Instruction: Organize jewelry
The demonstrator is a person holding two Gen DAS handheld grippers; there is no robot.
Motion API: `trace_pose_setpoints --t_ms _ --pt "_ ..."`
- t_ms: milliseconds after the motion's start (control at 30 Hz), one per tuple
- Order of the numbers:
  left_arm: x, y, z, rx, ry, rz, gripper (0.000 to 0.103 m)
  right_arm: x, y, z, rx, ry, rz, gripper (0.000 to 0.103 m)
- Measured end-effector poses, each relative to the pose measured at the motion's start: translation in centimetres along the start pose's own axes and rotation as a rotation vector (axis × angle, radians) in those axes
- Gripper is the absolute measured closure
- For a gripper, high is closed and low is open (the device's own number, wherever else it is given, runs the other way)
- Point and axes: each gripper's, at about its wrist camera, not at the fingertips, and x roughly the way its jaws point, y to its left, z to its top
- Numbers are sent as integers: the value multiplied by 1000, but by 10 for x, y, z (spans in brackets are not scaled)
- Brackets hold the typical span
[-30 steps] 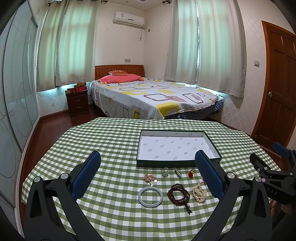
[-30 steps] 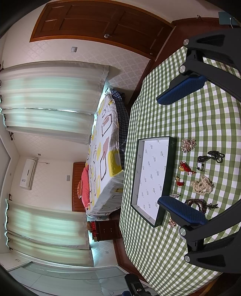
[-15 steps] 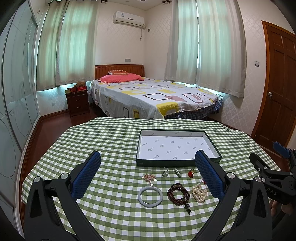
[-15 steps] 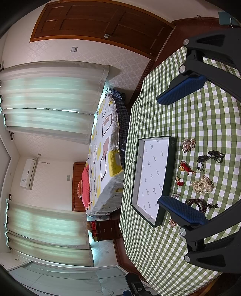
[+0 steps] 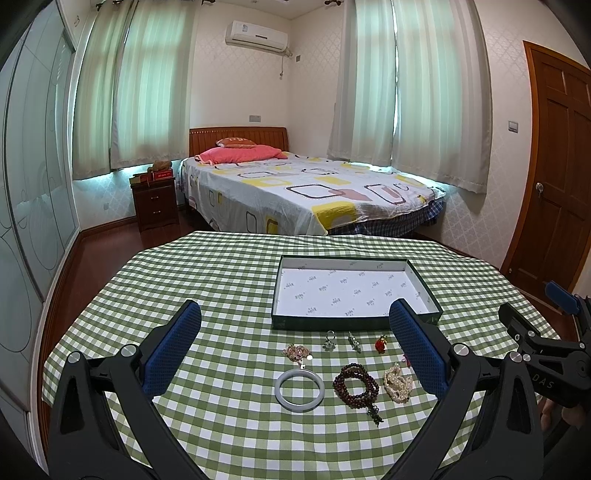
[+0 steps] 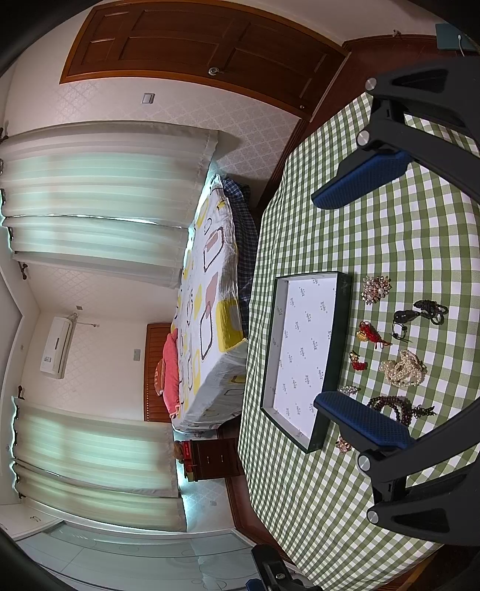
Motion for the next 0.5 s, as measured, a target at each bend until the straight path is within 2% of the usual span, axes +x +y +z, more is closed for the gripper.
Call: trace_pose_setpoints --t_ms 500 --pt "1 -1 -3 -2 3 0 4 -1 1 -1 1 -3 0 6"
